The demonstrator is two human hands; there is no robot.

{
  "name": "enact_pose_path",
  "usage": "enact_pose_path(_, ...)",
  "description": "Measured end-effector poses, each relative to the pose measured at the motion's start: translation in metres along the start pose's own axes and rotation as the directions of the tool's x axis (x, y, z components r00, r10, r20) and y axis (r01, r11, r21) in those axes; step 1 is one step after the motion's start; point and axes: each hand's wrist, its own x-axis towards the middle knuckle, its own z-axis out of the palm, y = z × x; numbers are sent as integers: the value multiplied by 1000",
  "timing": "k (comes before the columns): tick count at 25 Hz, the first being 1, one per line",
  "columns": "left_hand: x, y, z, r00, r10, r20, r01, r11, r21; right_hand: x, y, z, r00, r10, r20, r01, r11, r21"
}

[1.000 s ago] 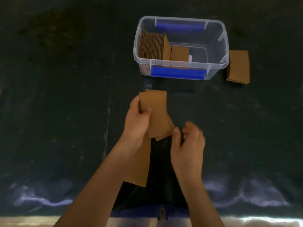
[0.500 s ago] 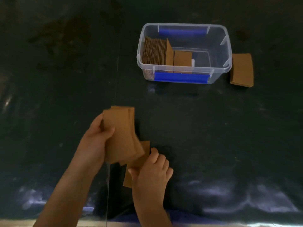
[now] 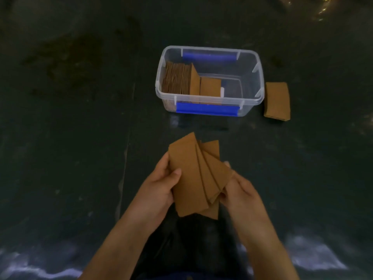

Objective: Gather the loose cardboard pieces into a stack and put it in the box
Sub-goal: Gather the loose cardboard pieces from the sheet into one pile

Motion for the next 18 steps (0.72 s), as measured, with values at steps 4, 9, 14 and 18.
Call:
enact_pose_path(4,22,21,37,993,18,119,-39,984,176,9,-42,-60,990,14,142,-5,998,-64)
enact_pose_path(9,51,33,79,982,57,178,-104,958,266,29,-68,-105,961,-139,237,198,949,-247)
enact_pose_path(14,75,18,136,996,81,-49,-75,991,109,43,-57,-109,954,-296,-47,277,931,-239)
enact_pose_path(18,94,10,168,999,-51,-12,52,997,49,50,-40,-113,908,-294,-299,277,956,-97)
